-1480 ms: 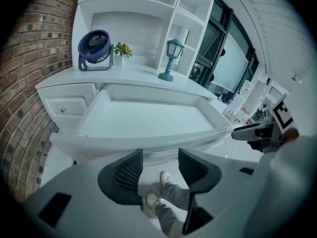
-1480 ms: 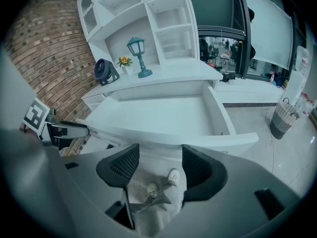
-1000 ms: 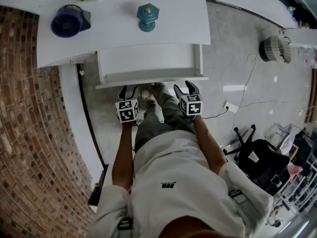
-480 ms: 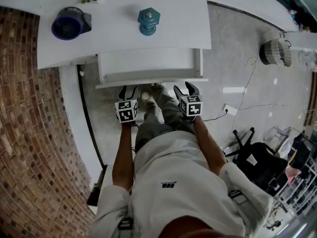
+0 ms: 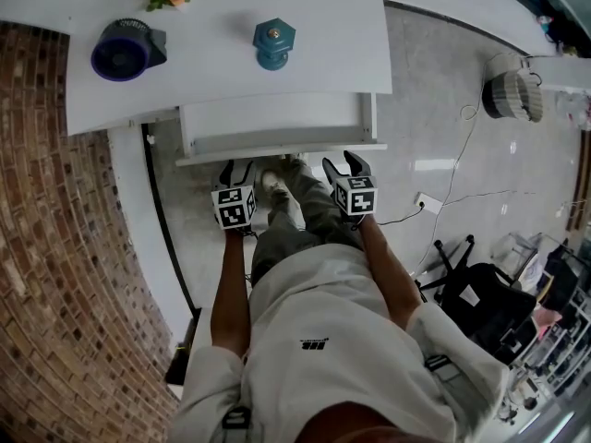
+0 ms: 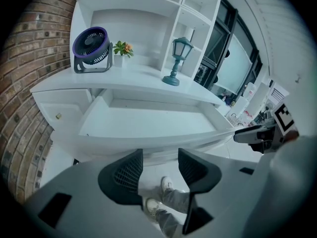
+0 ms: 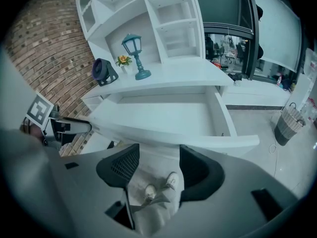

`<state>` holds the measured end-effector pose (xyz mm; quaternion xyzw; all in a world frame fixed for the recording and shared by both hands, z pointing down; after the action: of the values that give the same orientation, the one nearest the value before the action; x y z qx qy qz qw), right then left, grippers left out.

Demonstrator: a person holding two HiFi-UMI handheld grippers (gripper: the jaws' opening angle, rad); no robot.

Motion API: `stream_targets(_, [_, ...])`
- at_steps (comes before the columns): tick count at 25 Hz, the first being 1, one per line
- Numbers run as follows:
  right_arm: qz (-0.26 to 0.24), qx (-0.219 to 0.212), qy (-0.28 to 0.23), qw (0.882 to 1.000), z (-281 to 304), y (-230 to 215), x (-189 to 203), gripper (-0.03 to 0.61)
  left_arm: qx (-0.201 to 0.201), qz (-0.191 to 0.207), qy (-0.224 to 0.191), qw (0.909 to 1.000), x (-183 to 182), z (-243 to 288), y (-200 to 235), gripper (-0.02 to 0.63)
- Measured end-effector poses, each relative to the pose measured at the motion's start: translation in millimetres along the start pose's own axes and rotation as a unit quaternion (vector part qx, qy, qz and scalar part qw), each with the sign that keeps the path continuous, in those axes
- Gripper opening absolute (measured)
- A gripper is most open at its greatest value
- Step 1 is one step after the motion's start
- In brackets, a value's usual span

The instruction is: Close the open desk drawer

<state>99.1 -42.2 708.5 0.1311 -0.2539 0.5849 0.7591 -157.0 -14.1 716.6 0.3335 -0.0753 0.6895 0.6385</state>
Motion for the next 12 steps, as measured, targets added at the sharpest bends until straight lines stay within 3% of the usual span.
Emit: stream_targets(12, [0.005, 0.007, -0.002, 1.000, 8.4, -4.3, -14.7, 0.255, 0.006, -0.002, -0.003, 1.0000, -15.3, 7.9, 4.7, 0.224])
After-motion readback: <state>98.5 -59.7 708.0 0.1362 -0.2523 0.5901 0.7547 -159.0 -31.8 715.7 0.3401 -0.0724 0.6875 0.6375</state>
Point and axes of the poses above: the fingertips, and each gripper's own axes: z forward along the fingers, y to its left, x out of its underside, the point moved 1 cm from there along -z, backward along the fingers, and after that the axes turned 7 degrees about x, right-handed, at the moved point
